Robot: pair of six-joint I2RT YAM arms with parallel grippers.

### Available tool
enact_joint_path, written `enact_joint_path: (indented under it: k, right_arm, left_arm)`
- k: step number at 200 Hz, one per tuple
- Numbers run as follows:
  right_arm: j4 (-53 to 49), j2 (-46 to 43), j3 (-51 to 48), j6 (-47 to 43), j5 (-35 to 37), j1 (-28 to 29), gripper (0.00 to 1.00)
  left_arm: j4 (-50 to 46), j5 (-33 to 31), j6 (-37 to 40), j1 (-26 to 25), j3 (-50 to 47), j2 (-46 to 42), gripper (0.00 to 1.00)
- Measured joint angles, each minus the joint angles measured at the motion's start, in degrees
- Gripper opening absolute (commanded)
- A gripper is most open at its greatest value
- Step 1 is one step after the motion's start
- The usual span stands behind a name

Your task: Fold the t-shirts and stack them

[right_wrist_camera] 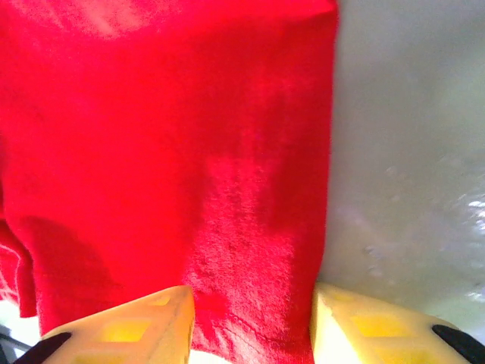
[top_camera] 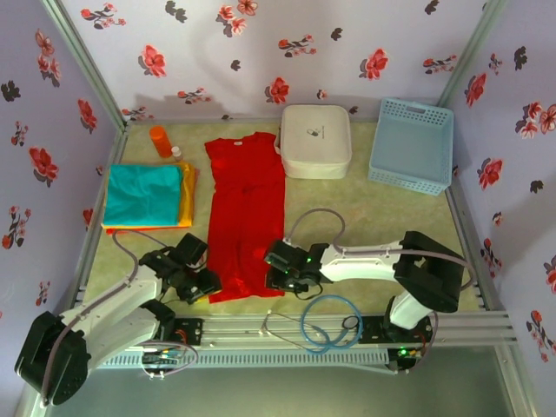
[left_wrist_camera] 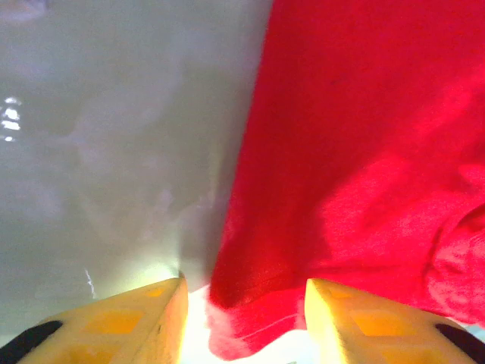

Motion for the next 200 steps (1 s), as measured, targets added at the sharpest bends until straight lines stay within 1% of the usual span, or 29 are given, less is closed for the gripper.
enact_joint_path:
  k: [45, 63, 79, 121, 148, 153, 200]
  right_arm:
    - [-0.5, 1.1, 1.4, 0.8, -1.0, 0.7, 0.42]
    - [-1.2, 1.2, 1.4, 0.9, -1.0, 0.7, 0.39]
    - [-1.2, 1.2, 1.4, 1.7, -1.0, 0.7, 0.36]
    - [-0.8, 0.0, -0.8, 4.7, -0.7, 1.0, 0.13]
    - [-0.1, -2.3, -3.3, 6.7, -0.3, 1.7, 0.0]
    - [0.0, -2.9, -3.7, 7.2, -0.1, 1.8, 0.0]
    - [-1.5, -9.2, -6.6, 8.9, 1.1, 2.6, 0.0]
  left_arm:
    - [2.6, 0.0, -0.6, -0.3, 0.4, 3.1, 0.44]
    - [2.4, -0.2, -0.5, -0.5, 1.0, 4.5, 0.43]
    - [2.2, -0.5, -0.5, -0.7, 1.2, 4.9, 0.36]
    - [2.7, -0.9, -0.8, -1.8, 1.0, 4.8, 0.16]
    - [3.0, -0.9, -2.2, -3.7, 0.1, 2.3, 0.03]
    - [3.0, -0.8, -2.5, -4.2, 0.0, 1.6, 0.0]
    - [1.1, -1.2, -7.0, -10.3, -0.6, -4.5, 0.0]
